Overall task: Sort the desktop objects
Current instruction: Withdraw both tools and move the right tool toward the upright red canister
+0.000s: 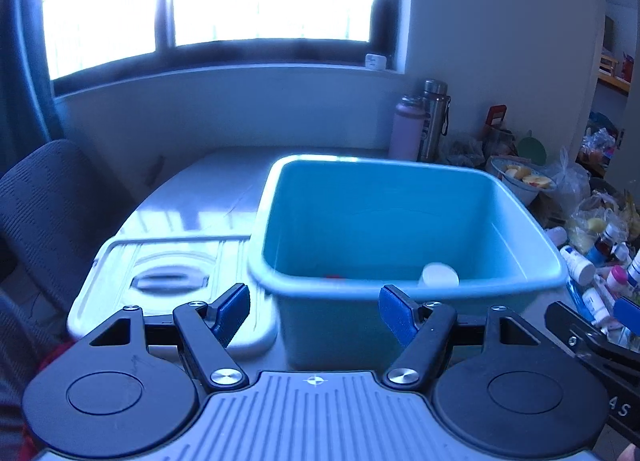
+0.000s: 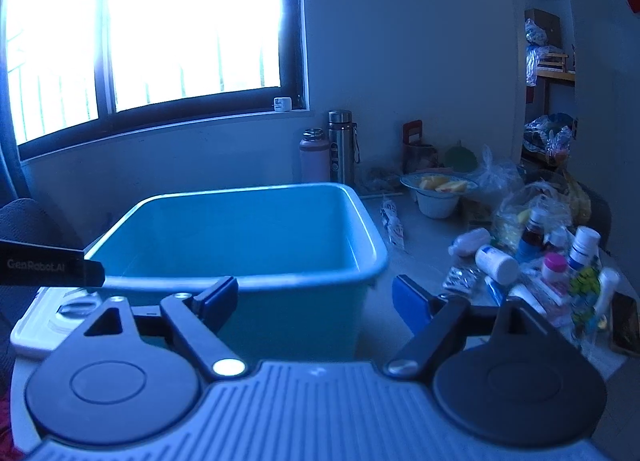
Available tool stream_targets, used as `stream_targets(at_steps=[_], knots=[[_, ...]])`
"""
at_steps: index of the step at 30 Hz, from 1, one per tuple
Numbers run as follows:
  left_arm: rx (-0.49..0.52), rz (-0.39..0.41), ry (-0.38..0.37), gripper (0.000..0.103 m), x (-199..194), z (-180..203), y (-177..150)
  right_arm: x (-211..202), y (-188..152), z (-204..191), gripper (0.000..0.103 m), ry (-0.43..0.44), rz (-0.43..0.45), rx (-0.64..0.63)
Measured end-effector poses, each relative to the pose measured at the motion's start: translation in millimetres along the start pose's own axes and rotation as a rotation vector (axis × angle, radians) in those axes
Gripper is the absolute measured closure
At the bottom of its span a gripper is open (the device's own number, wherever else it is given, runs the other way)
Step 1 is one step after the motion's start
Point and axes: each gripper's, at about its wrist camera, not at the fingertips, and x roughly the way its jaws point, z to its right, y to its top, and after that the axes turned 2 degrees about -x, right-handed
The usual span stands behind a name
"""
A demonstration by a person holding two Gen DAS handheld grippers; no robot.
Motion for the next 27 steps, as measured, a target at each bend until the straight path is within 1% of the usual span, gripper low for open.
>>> stream_targets(at_steps=[3, 6, 9, 12, 14, 18, 22, 27], knots=[[-0.021, -0.017, 0.006, 0.029, -17.1, -4.6, -23.5, -16.0, -15.9, 3.2, 0.016, 0.002, -0.012, -0.006], [-0.017, -0.028, 0.015, 0.029, -30.9, -9.2, -46.9, -28.0, -32.9, 4.0, 0.016, 0.007, -0.026, -0.010], [-0.023, -0.043, 0.024, 0.029, -40.0, -16.7, -68.9, -37.3, -49.2, 2.8, 0.014, 0.019, -0.033, -0.011], [-0.051, -0.045, 0.015, 0.029, -46.1, -28.8, -89.9, -48.0, -65.5, -2.7, 0.014, 0.025, -0.038, -0.037], [-0.062, -0.052, 0.016, 0.029, -48.4, -35.3, -106.1, -52.5, -75.4, -5.8, 0.014, 0.027, -0.034, -0.049], [-0.053, -0.083, 0.031, 0.029, -48.3, -41.5, -136.3, -61.4, -96.1, -13.7, 0.013, 0.043, -0.028, -0.078], [-0.051, -0.094, 0.050, 0.029, -48.5, -50.4, -163.6, -70.2, -117.2, -21.8, 0.013, 0.064, -0.025, -0.100], [-0.019, -0.106, 0.068, 0.029, -48.5, -55.5, -191.6, -77.1, -145.4, -32.3, 0.012, 0.081, -0.032, -0.112]])
